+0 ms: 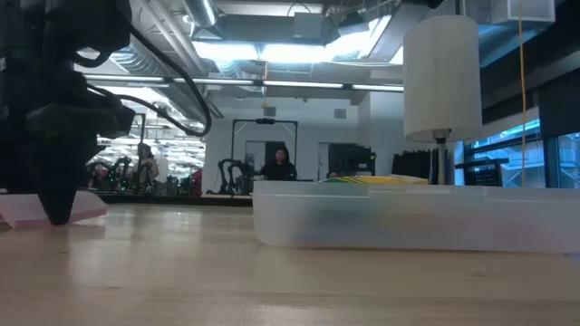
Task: Pack school essentials
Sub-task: Put the pink sticky note into the supply box
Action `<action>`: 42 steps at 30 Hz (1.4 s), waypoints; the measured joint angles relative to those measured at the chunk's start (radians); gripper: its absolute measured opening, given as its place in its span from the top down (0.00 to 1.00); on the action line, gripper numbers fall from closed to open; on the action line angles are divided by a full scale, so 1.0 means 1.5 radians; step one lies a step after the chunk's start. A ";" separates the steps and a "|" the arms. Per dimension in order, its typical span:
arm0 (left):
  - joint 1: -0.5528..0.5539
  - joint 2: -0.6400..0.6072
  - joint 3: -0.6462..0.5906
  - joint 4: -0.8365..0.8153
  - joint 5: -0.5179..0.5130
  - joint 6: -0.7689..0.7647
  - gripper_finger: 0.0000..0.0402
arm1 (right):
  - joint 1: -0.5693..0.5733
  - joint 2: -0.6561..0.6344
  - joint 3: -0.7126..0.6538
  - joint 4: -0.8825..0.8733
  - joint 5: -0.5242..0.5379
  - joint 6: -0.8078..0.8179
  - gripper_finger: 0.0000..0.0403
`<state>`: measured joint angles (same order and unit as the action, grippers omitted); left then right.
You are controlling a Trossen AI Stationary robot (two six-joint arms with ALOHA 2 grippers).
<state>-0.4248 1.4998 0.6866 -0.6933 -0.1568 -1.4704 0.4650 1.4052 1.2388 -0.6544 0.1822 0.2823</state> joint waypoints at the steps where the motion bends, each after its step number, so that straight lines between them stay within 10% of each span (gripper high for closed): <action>1: 0.000 0.001 0.008 -0.004 0.001 0.010 0.24 | 0.000 0.000 0.000 0.000 0.000 0.001 0.91; 12: 0.010 0.001 0.120 -0.011 -0.049 0.145 0.25 | 0.000 0.000 0.000 0.005 0.000 0.001 0.91; 29: 0.072 0.001 0.293 0.104 -0.092 0.674 0.25 | 0.000 0.000 0.000 0.005 0.000 0.000 0.91; 42: 0.084 0.001 0.295 0.140 -0.111 0.708 0.25 | 0.004 0.000 -0.020 -0.151 -0.053 0.209 0.91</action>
<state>-0.2993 1.5009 1.1286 -0.4830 -0.3237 -0.4087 0.4707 1.4059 1.2089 -0.8812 0.1027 0.5962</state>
